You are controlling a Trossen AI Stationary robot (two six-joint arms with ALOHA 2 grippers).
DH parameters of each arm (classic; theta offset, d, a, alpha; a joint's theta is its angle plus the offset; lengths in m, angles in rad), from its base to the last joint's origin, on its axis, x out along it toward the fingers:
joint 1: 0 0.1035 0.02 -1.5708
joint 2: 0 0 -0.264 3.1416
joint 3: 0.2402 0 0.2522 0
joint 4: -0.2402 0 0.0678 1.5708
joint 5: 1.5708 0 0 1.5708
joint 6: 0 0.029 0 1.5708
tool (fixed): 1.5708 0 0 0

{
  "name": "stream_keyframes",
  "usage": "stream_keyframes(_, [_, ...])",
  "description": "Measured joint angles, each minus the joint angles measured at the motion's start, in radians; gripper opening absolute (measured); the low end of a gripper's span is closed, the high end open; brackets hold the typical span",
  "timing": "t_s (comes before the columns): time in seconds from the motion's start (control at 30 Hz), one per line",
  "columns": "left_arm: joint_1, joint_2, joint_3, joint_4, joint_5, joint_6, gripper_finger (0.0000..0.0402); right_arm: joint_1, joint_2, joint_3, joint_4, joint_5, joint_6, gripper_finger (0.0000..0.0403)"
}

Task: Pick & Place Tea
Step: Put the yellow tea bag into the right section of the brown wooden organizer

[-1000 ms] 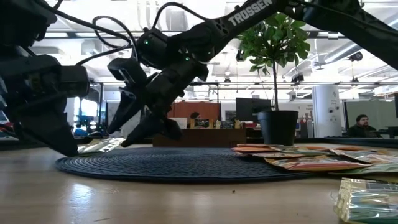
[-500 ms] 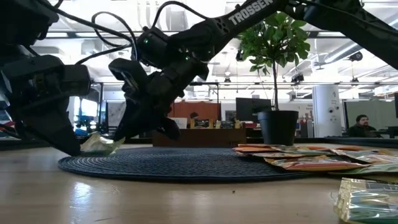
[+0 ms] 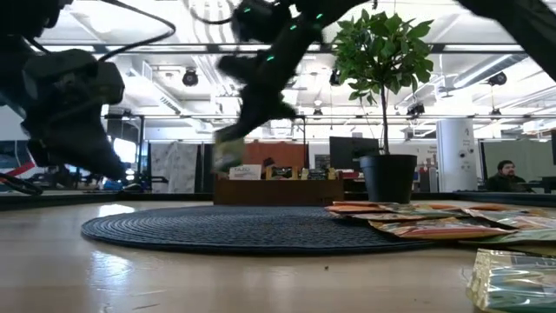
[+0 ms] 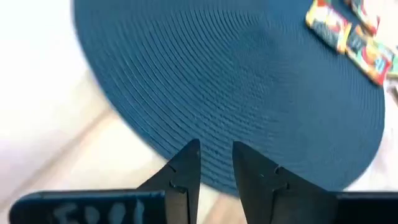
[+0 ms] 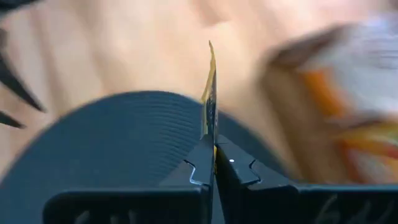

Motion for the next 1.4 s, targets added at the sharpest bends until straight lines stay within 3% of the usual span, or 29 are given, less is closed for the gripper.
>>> stream_keyframes(0.23, [0.000,-0.027,0.000,-0.015,-0.083,0.009,0.0090,-0.117,-0.263,-0.337,0.024,0.072,0.009,0.0008])
stream_keyframes(0.4, [0.000,-0.023,0.000,-0.014,-0.107,0.010,0.0090,-0.186,-0.406,-0.573,0.170,-0.011,-0.045,0.0008])
stream_keyframes(0.5, [0.000,-0.023,0.000,-0.013,-0.107,0.010,0.0090,-0.205,-0.454,-0.646,0.213,-0.018,-0.060,0.0008])
stream_keyframes(0.9, [0.000,-0.023,0.000,-0.012,-0.107,0.000,0.0090,-0.252,-0.482,-0.775,0.330,-0.068,-0.231,0.0008])
stream_keyframes(1.4, [0.002,-0.023,0.000,-0.012,-0.108,-0.046,0.0090,-0.290,-0.474,-0.803,0.415,-0.131,-0.327,0.0008])
